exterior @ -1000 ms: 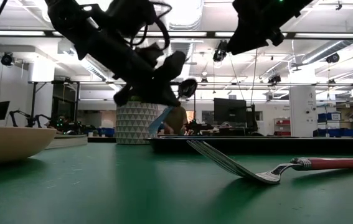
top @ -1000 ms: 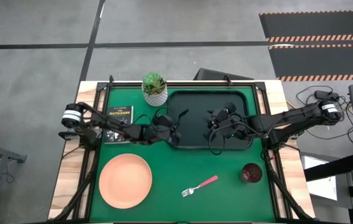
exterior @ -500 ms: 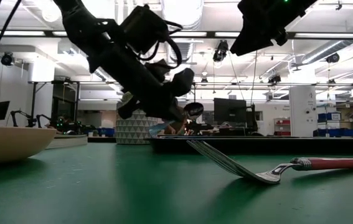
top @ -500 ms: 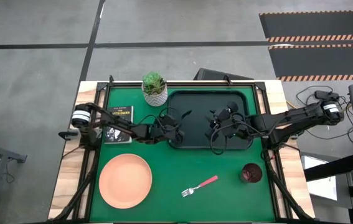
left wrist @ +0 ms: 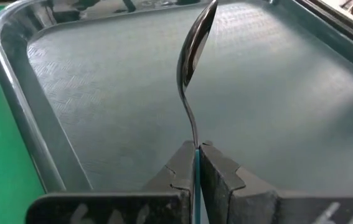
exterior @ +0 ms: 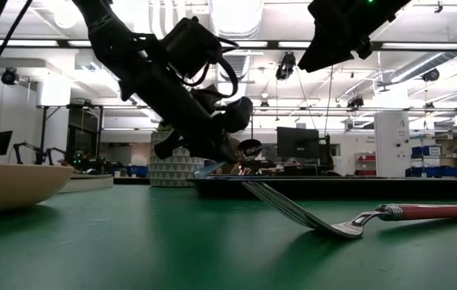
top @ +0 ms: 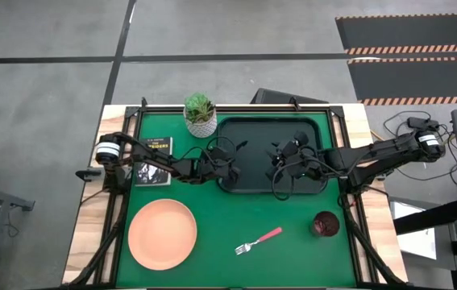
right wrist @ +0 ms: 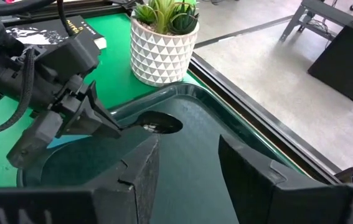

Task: Pick and place plate/cup/fork/spoon on tray
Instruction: Put the blue spoon on the tray

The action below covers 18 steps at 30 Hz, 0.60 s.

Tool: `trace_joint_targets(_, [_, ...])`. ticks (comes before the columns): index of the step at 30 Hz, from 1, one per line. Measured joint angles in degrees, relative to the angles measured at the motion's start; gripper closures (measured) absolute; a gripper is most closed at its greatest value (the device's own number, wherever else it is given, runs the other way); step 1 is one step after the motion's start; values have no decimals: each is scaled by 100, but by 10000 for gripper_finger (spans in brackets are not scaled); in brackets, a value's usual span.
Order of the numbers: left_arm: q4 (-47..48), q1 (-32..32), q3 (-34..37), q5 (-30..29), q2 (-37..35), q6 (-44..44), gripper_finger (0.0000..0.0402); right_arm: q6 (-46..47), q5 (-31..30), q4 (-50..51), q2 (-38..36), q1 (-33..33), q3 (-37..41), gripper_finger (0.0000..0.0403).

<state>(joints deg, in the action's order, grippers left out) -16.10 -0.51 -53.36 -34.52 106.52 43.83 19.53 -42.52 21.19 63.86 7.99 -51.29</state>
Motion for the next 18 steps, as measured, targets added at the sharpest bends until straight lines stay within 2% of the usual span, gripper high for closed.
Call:
trace_joint_targets(8, [-25, -96, 3, 8, 33, 534, 401, 0, 1, 0, 0, 0, 0, 254])
trace_joint_targets(15, [-190, -160, 2, 2, 33, 557, 401, -2, 2, 4, 0, 0, 0, 251])
trace_joint_targets(18, [-181, -210, 4, 4, 33, 859, 391, -1, 2, 6, 0, 0, 0, 248])
